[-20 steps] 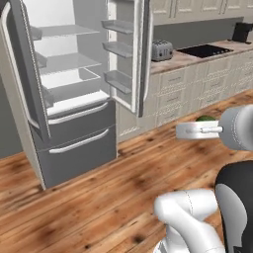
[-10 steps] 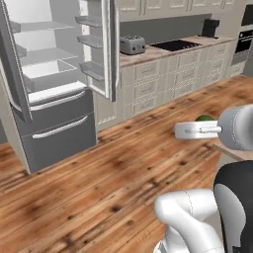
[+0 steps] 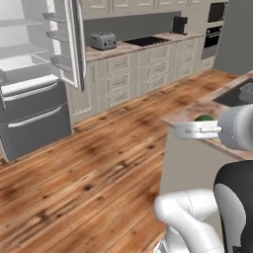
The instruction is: Gather the onion and avocado from the fridge and place them on a tray on the dining counter. Then gather the fishs from the fridge and place them on the other tray.
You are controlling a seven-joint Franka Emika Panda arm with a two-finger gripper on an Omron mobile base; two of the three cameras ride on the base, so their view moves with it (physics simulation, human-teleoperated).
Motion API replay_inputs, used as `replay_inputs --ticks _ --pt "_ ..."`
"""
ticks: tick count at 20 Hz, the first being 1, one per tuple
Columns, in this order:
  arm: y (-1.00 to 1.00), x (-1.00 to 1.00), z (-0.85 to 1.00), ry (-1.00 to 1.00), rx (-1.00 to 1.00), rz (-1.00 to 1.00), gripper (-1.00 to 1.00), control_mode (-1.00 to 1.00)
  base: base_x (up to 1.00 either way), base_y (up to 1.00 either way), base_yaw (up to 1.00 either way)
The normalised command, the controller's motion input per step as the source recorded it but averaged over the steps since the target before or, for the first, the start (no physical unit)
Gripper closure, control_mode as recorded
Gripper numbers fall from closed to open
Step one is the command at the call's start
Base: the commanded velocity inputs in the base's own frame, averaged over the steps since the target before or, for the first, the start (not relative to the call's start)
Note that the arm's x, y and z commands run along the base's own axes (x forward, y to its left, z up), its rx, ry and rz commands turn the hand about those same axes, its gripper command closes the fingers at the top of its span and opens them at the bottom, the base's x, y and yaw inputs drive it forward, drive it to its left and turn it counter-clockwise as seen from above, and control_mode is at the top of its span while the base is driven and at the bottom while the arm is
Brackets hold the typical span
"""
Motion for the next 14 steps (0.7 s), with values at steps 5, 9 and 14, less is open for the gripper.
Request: replay_inputs --ticks 5,9,14 --pt "0.0 0.0 0.0 0.0 0.0 0.0 1.0 1.0 -1.0 -0.32 -0.18" --pt "0.0 0.0 0.0 0.0 0.0 0.0 1.0 1.0 -1.0 -0.34 -0.18" --pt "0.0 0.0 0.0 0.0 0.0 0.0 1.0 1.0 -1.0 -0.48 -0.18"
